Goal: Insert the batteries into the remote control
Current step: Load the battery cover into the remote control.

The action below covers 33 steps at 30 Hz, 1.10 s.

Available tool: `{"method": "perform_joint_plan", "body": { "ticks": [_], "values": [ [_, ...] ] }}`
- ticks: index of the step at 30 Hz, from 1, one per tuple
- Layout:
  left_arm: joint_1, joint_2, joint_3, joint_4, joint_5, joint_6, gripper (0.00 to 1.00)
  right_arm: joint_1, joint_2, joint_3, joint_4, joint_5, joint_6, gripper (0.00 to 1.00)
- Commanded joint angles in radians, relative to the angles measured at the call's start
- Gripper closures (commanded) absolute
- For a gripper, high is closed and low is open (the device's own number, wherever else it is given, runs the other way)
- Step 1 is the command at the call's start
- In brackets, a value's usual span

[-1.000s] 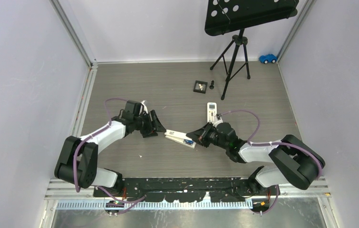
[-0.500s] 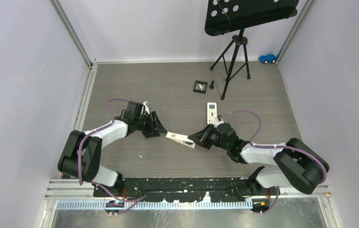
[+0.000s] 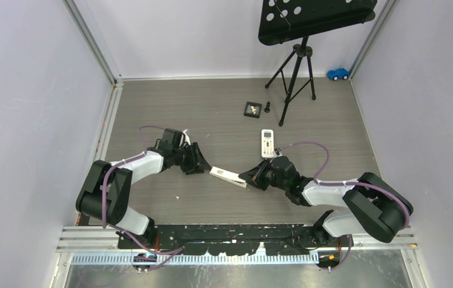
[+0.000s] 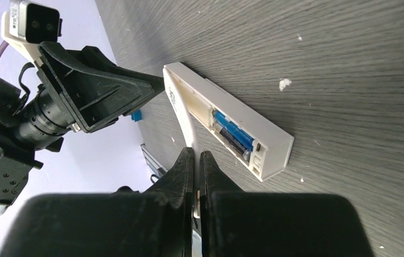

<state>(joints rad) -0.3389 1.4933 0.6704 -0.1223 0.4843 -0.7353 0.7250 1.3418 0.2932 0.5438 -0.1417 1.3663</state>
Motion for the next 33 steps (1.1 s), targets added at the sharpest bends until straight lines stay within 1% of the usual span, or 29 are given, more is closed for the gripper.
{"method": "perform_joint_plan", "body": {
  "ticks": [1,8,13,20,24,27,33],
  "values": [
    [-0.006,0.012,0.007,0.044,0.014,-0.004,0.58,0.005,-0.012,0.026,-0.149,0.059,-0.015,1.00],
    [-0.026,0.039,0.020,0.051,0.022,0.010,0.57,0.005,-0.017,0.066,-0.288,0.069,-0.062,1.00],
    [-0.046,0.068,0.035,0.053,0.023,0.034,0.55,0.004,0.010,0.104,-0.378,0.067,-0.091,1.00],
    [-0.073,0.082,0.051,0.016,-0.045,0.061,0.55,0.005,0.016,0.129,-0.448,0.077,-0.119,1.00],
    [-0.097,0.097,0.051,-0.028,-0.098,0.085,0.61,0.005,0.019,0.130,-0.451,0.069,-0.122,0.99],
    [-0.112,0.103,0.043,-0.057,-0.143,0.101,0.63,0.005,0.004,0.132,-0.466,0.065,-0.128,0.93],
    [-0.129,0.104,0.016,-0.093,-0.252,0.115,0.67,0.005,-0.060,0.143,-0.508,0.069,-0.137,0.71]
  ]
}}
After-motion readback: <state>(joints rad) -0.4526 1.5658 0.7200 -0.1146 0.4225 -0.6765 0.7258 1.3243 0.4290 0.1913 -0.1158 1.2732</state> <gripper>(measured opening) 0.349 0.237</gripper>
